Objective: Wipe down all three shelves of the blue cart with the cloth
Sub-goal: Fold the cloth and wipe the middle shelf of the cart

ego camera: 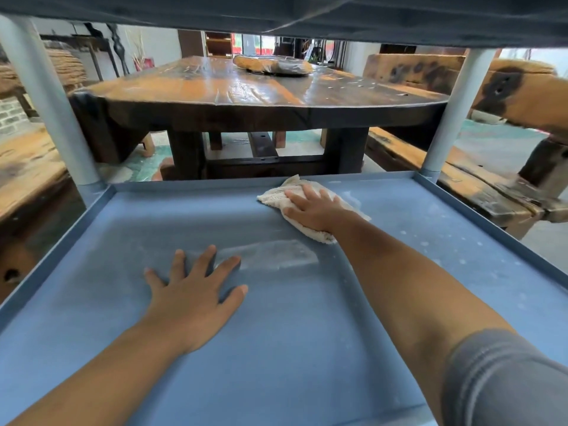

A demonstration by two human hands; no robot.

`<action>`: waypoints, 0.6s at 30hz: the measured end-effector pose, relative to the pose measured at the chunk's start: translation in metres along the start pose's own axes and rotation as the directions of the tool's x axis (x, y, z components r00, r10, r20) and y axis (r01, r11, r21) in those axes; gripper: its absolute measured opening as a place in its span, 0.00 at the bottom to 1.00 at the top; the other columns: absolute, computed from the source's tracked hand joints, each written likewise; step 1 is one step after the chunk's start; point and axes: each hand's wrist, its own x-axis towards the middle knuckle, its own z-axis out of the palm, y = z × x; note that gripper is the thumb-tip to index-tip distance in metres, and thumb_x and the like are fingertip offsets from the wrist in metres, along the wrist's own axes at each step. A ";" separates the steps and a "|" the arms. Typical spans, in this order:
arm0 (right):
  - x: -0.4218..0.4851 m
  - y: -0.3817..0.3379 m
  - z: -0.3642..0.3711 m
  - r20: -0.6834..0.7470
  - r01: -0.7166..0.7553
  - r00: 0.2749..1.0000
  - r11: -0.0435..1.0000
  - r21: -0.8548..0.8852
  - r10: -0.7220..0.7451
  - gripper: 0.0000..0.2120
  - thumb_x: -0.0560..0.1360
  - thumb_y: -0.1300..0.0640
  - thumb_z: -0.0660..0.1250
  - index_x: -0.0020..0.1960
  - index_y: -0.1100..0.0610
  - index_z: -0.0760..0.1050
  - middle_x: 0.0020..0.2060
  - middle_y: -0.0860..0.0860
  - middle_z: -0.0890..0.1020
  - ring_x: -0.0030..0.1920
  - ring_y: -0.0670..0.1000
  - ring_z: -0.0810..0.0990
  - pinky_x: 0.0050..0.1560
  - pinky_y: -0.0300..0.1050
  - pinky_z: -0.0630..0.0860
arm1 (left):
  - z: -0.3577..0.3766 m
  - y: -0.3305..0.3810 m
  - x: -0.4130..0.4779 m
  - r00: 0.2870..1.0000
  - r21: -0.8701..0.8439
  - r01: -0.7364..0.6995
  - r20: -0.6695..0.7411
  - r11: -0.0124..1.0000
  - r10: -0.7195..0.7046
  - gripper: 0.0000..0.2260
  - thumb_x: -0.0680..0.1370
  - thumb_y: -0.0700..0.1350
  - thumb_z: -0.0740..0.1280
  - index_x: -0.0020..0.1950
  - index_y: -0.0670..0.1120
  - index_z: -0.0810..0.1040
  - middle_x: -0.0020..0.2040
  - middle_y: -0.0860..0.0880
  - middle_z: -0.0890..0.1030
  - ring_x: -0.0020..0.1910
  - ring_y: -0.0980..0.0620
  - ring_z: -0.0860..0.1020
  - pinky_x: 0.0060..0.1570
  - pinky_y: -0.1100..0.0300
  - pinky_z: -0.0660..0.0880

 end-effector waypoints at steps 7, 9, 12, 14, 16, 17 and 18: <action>-0.031 -0.009 0.010 0.056 0.086 0.995 0.996 -0.021 -0.085 0.30 0.73 0.26 0.38 0.75 0.27 0.44 0.81 0.42 0.47 0.80 0.59 0.46 0.75 0.67 0.44 | 0.000 0.006 0.010 0.998 0.012 0.044 0.037 0.999 -0.044 0.33 0.70 0.74 0.35 0.74 0.70 0.36 0.81 0.57 0.38 0.79 0.40 0.37 0.70 0.28 0.42; -0.052 -0.014 0.014 0.037 0.153 0.988 0.988 -0.004 -0.152 0.28 0.75 0.28 0.40 0.75 0.27 0.43 0.81 0.40 0.46 0.81 0.57 0.44 0.75 0.66 0.43 | 0.000 0.006 0.012 0.998 0.003 0.047 0.039 0.999 -0.047 0.33 0.69 0.75 0.35 0.74 0.71 0.37 0.81 0.58 0.38 0.79 0.40 0.37 0.70 0.28 0.42; -0.092 -0.020 0.017 0.075 0.244 0.967 0.970 0.009 -0.244 0.29 0.75 0.27 0.40 0.75 0.28 0.40 0.81 0.39 0.42 0.81 0.55 0.40 0.76 0.64 0.42 | -0.001 0.006 0.015 0.997 0.000 0.057 0.046 0.998 -0.057 0.33 0.69 0.75 0.36 0.74 0.72 0.37 0.81 0.58 0.39 0.79 0.41 0.38 0.70 0.27 0.43; -0.120 -0.023 0.016 0.108 0.294 0.949 0.955 0.023 -0.295 0.31 0.74 0.27 0.41 0.76 0.28 0.40 0.80 0.38 0.42 0.81 0.53 0.39 0.77 0.62 0.41 | 0.000 0.006 0.017 0.997 0.004 0.061 0.044 0.998 -0.061 0.32 0.69 0.74 0.36 0.74 0.72 0.37 0.81 0.58 0.40 0.80 0.41 0.39 0.69 0.27 0.43; -0.150 -0.023 0.013 0.128 0.352 0.926 0.935 0.039 -0.354 0.33 0.74 0.26 0.43 0.77 0.29 0.40 0.80 0.38 0.42 0.81 0.51 0.38 0.76 0.61 0.40 | 0.001 0.006 0.018 0.997 -0.003 0.064 0.038 0.998 -0.064 0.31 0.70 0.71 0.35 0.74 0.72 0.38 0.81 0.58 0.41 0.80 0.41 0.40 0.69 0.27 0.43; -0.163 -0.023 0.014 0.130 0.386 0.912 0.921 0.044 -0.388 0.32 0.75 0.26 0.44 0.77 0.29 0.40 0.80 0.38 0.42 0.81 0.51 0.38 0.76 0.61 0.40 | 0.001 0.006 0.018 0.997 -0.006 0.066 0.035 0.998 -0.066 0.31 0.70 0.70 0.34 0.74 0.72 0.38 0.81 0.58 0.41 0.80 0.41 0.40 0.69 0.27 0.43; -0.176 -0.022 0.014 0.129 0.420 0.897 0.906 0.049 -0.422 0.31 0.76 0.27 0.45 0.77 0.29 0.41 0.80 0.38 0.42 0.80 0.50 0.37 0.76 0.61 0.40 | 0.001 0.006 0.018 0.997 -0.005 0.067 0.035 0.998 -0.067 0.30 0.70 0.68 0.34 0.74 0.72 0.38 0.81 0.58 0.41 0.80 0.41 0.40 0.70 0.27 0.43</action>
